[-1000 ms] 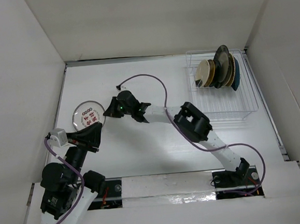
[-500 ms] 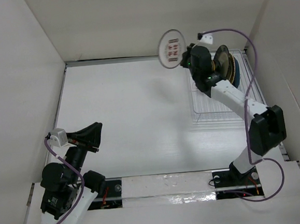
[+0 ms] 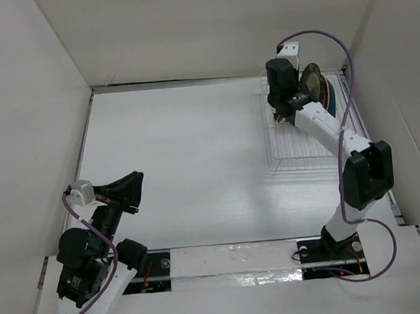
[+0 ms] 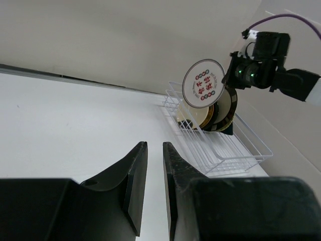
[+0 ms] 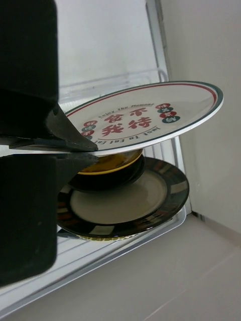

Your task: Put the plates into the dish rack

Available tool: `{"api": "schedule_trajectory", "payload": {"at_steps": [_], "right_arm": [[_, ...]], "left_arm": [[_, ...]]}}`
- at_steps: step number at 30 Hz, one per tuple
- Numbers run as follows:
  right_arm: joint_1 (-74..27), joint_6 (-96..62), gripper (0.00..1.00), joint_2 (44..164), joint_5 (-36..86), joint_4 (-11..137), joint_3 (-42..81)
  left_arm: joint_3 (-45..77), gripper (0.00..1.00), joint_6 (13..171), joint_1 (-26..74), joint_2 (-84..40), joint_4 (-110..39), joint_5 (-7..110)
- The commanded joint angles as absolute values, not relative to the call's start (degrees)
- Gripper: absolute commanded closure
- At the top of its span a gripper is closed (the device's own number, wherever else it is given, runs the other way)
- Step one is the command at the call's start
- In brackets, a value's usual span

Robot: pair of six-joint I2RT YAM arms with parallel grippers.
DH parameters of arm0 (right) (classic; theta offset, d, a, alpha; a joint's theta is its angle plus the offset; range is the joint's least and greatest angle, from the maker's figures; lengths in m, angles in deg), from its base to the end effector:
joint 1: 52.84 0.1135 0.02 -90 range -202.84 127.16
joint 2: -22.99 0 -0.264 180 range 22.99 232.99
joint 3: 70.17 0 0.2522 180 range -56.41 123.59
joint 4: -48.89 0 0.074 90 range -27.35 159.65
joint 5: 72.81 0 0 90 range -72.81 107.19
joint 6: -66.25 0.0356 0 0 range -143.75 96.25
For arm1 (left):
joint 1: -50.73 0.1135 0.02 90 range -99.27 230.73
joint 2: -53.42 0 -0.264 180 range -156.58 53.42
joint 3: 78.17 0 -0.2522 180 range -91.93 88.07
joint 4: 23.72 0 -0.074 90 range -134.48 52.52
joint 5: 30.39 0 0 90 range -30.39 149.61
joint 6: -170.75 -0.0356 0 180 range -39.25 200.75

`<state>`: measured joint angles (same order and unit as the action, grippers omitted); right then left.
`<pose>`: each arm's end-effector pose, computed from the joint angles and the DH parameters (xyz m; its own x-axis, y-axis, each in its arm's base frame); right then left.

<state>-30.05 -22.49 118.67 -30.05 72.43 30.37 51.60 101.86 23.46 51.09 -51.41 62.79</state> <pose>0.3701 0.1271 0.3661 -0.2869 -0.1043 -0.9523 0.3846 0.8979 -0.2143 0.0259 -0.0111 0.3492 0.1384 -0.4759 -0.8686 0.4942 0.7932 -0.3559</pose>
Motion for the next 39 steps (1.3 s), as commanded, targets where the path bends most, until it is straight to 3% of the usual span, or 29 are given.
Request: {"api": "schedule_trajectory", "payload": {"at_steps": [1,15,17,18,22,23,26,30,34,35,36,39], "right_arm": [[-30.9,-25.4,1.0,121.7,-36.4,74.0,33.1],[-32.4,-20.5,1.0,124.3,-30.5,73.9,29.0],[-31.8,-18.7,0.89,125.7,-29.4,74.1,28.1],[-31.2,-18.5,0.89,126.0,-29.3,74.2,28.1],[-30.1,-16.9,0.49,123.3,-29.7,74.2,27.8],[-30.1,-16.5,0.32,121.7,-29.6,73.8,27.5],[-28.4,-15.3,0.13,113.5,-26.4,71.6,25.4],[-23.2,-13.3,0.11,101.2,-20.5,64.0,17.7],[-17.0,-10.4,0.28,90.1,-13.3,56.9,6.6],[-15.9,-9.3,0.05,87.3,-11.2,55.9,4.6],[-14.1,-8.6,0.0,86.3,-6.8,54.5,1.4],[-11.3,-8.3,0.0,83.1,3.5,54.3,-1.6]], "left_arm": [[51.2,0.83,101.5,23.5,50.9,-48.5,62.0],[51.3,0.83,101.5,23.5,49.6,-48.5,61.9],[51.2,0.83,101.5,23.5,49.4,-48.5,61.9],[51.2,0.83,101.6,23.5,49.3,-48.5,61.9],[51.3,0.8,101.6,23.5,48.8,-48.4,61.5],[51.3,0.77,101.6,23.5,48.4,-48.4,61.5],[51.3,0.69,101.5,23.5,48.1,-48.3,61.4],[51.2,0.59,101.4,23.5,47.4,-48.0,61.2],[51.0,0.48,101.2,23.5,46.0,-48.1,60.4],[51.0,0.44,101.1,23.5,45.7,-48.1,60.5],[50.9,0.42,101.1,23.5,45.1,-48.0,60.5],[50.7,0.39,101.0,23.5,43.7,-48.3,61.2]]}}
